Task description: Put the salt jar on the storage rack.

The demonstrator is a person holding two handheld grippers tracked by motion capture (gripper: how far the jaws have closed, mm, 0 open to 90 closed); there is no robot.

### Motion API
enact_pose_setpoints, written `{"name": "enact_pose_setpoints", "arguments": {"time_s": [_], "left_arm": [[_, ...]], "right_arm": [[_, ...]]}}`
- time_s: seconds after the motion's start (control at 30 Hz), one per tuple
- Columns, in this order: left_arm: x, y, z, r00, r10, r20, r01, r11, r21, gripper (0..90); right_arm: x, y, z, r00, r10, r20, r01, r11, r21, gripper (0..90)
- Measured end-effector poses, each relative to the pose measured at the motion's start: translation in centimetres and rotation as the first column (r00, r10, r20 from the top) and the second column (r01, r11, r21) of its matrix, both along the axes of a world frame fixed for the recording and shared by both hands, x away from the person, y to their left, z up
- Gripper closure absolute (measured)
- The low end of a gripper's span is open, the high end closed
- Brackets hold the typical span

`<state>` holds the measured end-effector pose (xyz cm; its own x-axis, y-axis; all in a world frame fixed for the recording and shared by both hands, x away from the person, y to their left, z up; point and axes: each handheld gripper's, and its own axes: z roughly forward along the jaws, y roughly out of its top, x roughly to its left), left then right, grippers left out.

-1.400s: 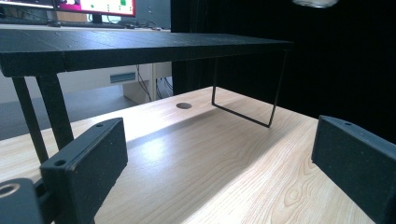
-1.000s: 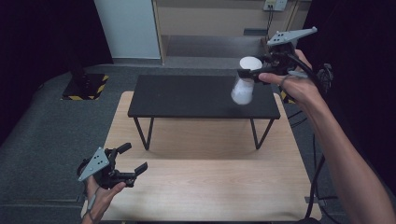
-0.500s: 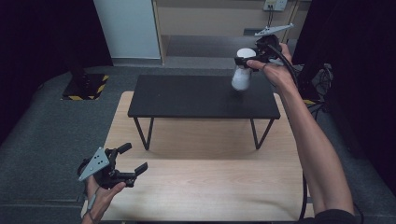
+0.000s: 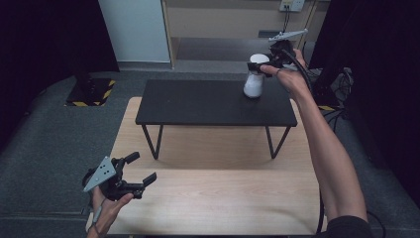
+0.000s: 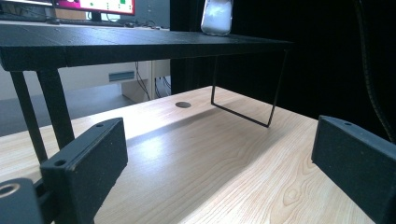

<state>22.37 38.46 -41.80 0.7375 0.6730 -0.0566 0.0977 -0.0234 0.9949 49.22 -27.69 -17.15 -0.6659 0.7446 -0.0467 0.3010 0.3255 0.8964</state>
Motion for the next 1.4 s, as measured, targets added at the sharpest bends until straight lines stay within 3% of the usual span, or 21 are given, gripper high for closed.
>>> {"name": "enact_pose_setpoints", "arguments": {"time_s": [0.03,0.07,0.1,0.17,0.27,0.4,0.6,0.93,1.03,1.1,1.13,1.23,1.4], "left_arm": [[0.0,0.0,0.1,1.0000,-0.001,-0.001,0.001,1.0000,0.004,2.3],[0.0,0.0,0.1,1.0000,-0.001,-0.001,0.001,1.0000,0.004,2.3],[0.0,0.0,0.1,1.0000,-0.001,0.000,0.001,1.0000,0.003,2.3],[-0.1,0.0,0.0,1.0000,0.000,0.002,0.000,1.0000,0.001,2.3],[0.0,0.0,0.0,1.0000,-0.002,0.001,0.002,1.0000,0.004,2.3],[0.0,-0.2,0.1,1.0000,-0.005,0.000,0.005,0.9999,0.013,2.3],[0.1,-0.3,0.2,1.0000,-0.005,0.000,0.005,0.9998,0.019,2.3],[0.0,-0.3,0.2,1.0000,-0.007,0.004,0.007,0.9998,0.019,2.3],[-0.1,-0.4,0.3,0.9999,-0.010,0.006,0.010,0.9998,0.019,2.3],[-0.1,-0.4,0.3,0.9999,-0.012,0.006,0.012,0.9997,0.019,2.3],[-0.1,-0.4,0.3,0.9999,-0.013,0.005,0.013,0.9997,0.020,2.3],[-0.1,-0.4,0.3,0.9999,-0.014,0.004,0.014,0.9997,0.022,2.3],[-0.1,-0.4,0.3,0.9999,-0.010,0.004,0.010,0.9997,0.020,2.3]], "right_arm": [[0.0,-0.5,-0.5,1.0000,-0.002,0.002,0.002,0.999,0.050,21.0],[0.0,-0.5,-0.5,1.0000,-0.002,0.002,0.002,0.999,0.050,21.0],[0.0,-0.7,-0.8,0.9999,-0.013,-0.011,0.014,0.996,0.087,14.3],[-0.5,-1.1,-0.6,0.9998,-0.022,0.002,0.022,0.998,0.066,7.2],[-1.5,-2.3,-0.5,0.9992,-0.027,0.028,0.024,0.994,0.104,1.8],[-3.3,-4.5,-0.3,0.9969,0.016,0.078,-0.029,0.985,0.171,1.3],[-7.2,-6.5,-0.5,0.9847,0.096,0.146,-0.121,0.977,0.174,4.0],[-13.5,-8.3,-2.0,0.9613,0.204,0.185,-0.238,0.954,0.183,5.2],[-14.5,-8.7,-2.6,0.9509,0.246,0.188,-0.280,0.942,0.184,5.4],[-14.9,-8.7,-2.7,0.9479,0.254,0.193,-0.288,0.941,0.178,5.4],[-15.4,-8.9,-2.9,0.9401,0.271,0.207,-0.308,0.935,0.177,5.3],[-15.8,-8.9,-3.1,0.9306,0.292,0.220,-0.333,0.927,0.176,5.4],[-15.8,-8.7,-3.2,0.9250,0.303,0.229,-0.345,0.923,0.171,5.4]]}}
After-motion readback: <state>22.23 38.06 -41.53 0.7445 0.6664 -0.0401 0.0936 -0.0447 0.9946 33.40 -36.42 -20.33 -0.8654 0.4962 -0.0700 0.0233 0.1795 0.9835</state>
